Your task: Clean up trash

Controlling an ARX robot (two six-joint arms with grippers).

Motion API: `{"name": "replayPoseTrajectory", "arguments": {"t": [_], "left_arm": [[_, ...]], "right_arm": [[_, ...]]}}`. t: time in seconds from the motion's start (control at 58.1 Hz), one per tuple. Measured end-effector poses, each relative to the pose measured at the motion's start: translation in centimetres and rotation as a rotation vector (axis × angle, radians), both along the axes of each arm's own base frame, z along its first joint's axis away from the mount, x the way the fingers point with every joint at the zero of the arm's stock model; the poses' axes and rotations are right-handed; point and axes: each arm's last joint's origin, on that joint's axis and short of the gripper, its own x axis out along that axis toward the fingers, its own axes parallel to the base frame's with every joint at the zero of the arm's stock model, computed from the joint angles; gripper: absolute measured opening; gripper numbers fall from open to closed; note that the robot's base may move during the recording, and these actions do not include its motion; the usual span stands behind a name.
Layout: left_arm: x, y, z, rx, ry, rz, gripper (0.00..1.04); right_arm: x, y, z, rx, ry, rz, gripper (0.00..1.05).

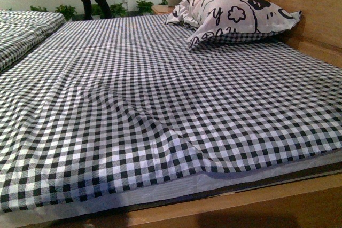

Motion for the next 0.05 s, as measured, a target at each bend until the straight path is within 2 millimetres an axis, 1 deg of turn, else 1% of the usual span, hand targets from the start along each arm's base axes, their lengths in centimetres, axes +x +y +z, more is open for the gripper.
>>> {"name": "replayPoseTrajectory", "arguments": {"t": [0.052], "left_arm": [[0.00, 0.00, -0.01, 0.000, 0.000, 0.000, 0.27]], "right_arm": [[0.00, 0.00, 0.00, 0.000, 0.000, 0.000, 0.19]]}}
